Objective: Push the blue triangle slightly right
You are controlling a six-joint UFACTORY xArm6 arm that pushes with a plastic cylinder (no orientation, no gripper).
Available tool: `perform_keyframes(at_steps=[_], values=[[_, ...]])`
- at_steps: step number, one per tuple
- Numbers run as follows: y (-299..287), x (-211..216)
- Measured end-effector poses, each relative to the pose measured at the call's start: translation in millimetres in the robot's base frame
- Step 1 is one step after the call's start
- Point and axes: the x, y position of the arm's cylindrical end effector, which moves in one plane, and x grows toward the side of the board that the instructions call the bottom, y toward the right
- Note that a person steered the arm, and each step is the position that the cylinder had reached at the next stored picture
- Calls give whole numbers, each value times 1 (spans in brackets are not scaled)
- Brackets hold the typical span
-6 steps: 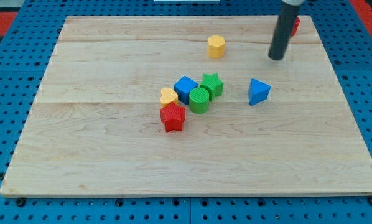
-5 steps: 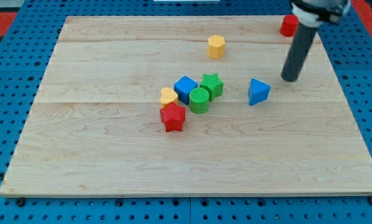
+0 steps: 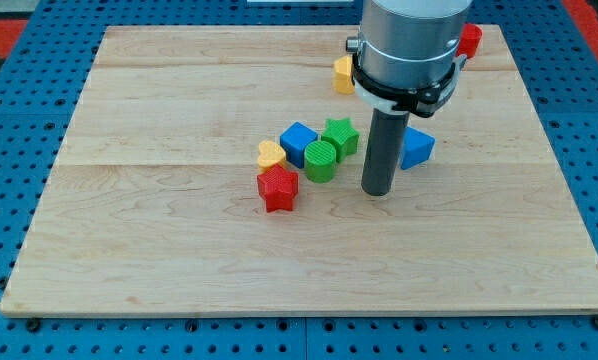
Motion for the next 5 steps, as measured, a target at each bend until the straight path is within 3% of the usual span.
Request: perform_keyframes(at_steps=[2,3,4,5], values=[[-4,-27],[21,-51],[78,-43],[73,4]])
